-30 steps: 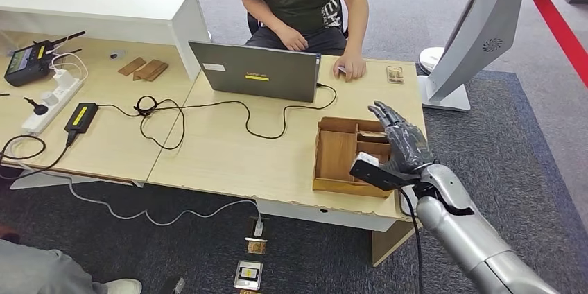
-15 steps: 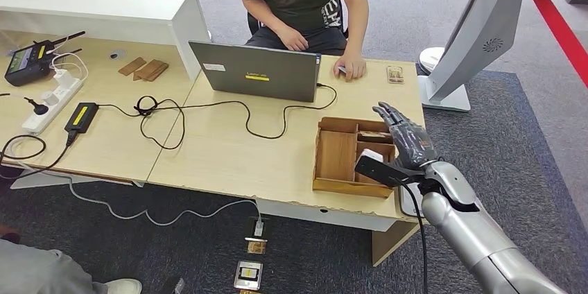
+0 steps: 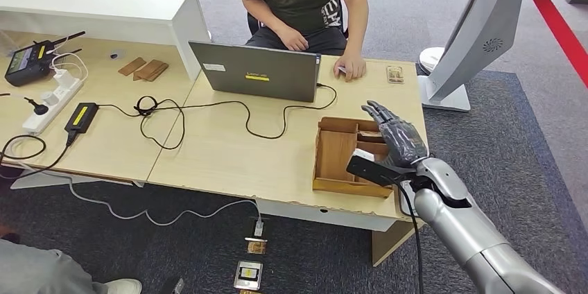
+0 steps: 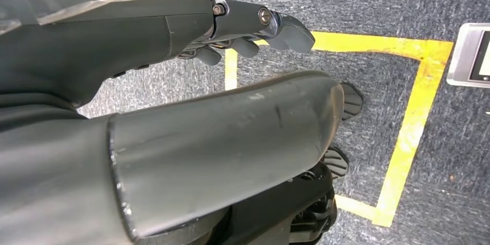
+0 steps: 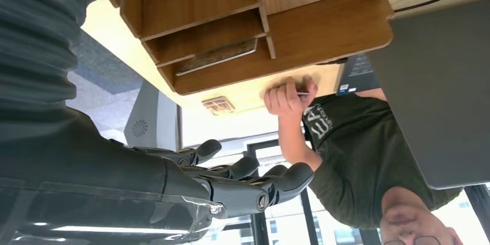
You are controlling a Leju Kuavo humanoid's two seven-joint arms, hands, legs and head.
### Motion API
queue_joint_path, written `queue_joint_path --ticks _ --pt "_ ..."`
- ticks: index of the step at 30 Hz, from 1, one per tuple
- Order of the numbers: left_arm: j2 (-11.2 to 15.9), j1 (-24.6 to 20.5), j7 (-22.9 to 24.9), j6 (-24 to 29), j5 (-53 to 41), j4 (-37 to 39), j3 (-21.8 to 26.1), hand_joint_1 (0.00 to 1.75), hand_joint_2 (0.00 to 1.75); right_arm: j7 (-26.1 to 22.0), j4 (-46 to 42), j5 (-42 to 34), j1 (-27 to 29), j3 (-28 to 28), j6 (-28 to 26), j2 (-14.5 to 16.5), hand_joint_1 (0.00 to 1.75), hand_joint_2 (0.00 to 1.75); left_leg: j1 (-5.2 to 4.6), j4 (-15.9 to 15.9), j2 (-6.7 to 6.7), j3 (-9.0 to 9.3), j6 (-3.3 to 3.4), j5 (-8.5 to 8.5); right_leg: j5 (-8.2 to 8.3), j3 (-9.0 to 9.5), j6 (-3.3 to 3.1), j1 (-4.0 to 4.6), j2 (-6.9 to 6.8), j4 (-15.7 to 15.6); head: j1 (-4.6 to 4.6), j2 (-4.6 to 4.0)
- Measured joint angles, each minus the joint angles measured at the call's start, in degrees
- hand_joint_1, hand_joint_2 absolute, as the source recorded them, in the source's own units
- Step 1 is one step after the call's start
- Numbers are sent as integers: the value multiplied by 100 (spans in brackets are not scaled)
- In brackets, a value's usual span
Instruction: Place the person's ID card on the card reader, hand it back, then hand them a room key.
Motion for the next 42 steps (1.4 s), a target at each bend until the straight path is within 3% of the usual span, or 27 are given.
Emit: queue_joint_path --ticks 29,42 --pt "0 0 14 -35 -2 0 -35 0 0 -13 202 117 -94 2 19 182 0 175 0 0 0 0 0 0 0 0 0 0 0 -1 0 0" --pt "-1 0 27 10 34 0 -39 0 0 -475 924 44 -182 -1 -107 264 0 175 -1 0 0 0 0 0 0 0 0 0 0 -1 0 0"
